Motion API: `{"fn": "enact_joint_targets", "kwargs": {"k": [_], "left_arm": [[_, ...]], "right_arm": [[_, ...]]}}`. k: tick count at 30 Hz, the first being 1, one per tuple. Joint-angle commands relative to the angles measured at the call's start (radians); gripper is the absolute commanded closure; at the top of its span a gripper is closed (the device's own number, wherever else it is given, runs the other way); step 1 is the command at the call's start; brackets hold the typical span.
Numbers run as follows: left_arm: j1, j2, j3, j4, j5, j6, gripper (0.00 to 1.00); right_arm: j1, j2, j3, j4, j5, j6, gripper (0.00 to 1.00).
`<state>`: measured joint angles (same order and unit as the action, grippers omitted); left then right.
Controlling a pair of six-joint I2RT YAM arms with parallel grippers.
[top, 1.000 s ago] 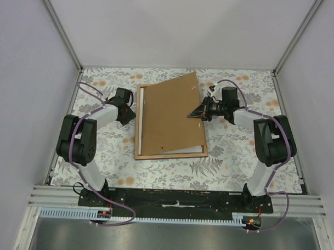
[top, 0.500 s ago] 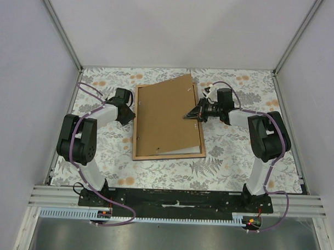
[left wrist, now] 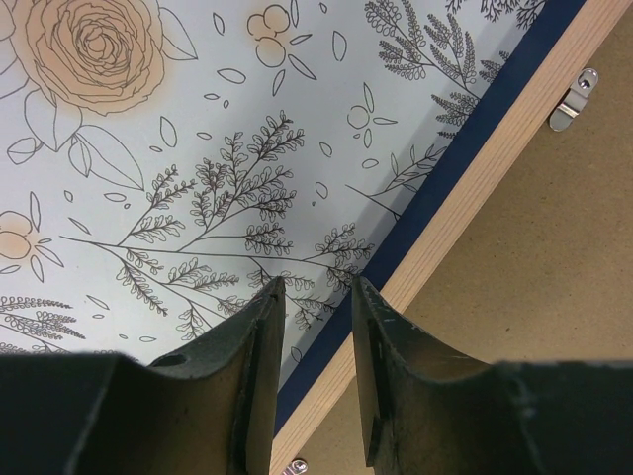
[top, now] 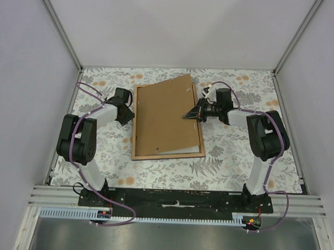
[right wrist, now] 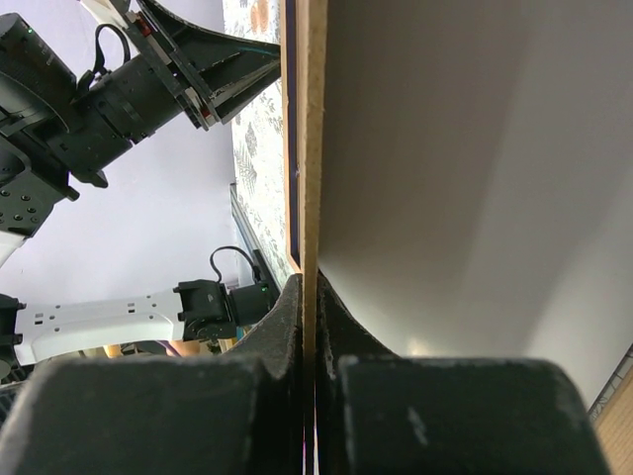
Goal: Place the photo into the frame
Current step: Place the backboard on the frame body.
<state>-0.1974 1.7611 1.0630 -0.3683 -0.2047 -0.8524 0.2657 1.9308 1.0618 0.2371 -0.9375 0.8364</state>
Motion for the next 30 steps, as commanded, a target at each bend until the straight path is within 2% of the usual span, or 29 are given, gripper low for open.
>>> {"fn": "enact_joint_targets", "kwargs": {"k": [1, 10, 17, 21, 26, 30], "left_arm": [[-0.004, -0.006, 0.009, 0.017, 0.013, 0.021, 0.60], [0.007, -0.023, 0.006, 0.014, 0.016, 0.030, 0.60], [0.015, -0.026, 0.003, 0.015, 0.025, 0.030, 0.60], [0.016, -0.032, 0.002, 0.017, 0.028, 0.033, 0.60], [0.018, -0.048, 0.000, 0.014, 0.034, 0.039, 0.60], [0.019, -0.058, -0.001, 0.011, 0.045, 0.044, 0.60]], "right_arm": [[0.023, -0.009, 0.044, -0.013, 0.006, -0.045, 0.98], [0.021, -0.047, 0.105, -0.260, 0.167, -0.166, 0.65], [0.021, -0.078, 0.156, -0.445, 0.311, -0.238, 0.48], [0.021, -0.110, 0.178, -0.527, 0.394, -0.275, 0.39], [0.020, -0.171, 0.196, -0.623, 0.529, -0.329, 0.34], [0.020, -0.225, 0.208, -0.715, 0.693, -0.364, 0.29]]}}
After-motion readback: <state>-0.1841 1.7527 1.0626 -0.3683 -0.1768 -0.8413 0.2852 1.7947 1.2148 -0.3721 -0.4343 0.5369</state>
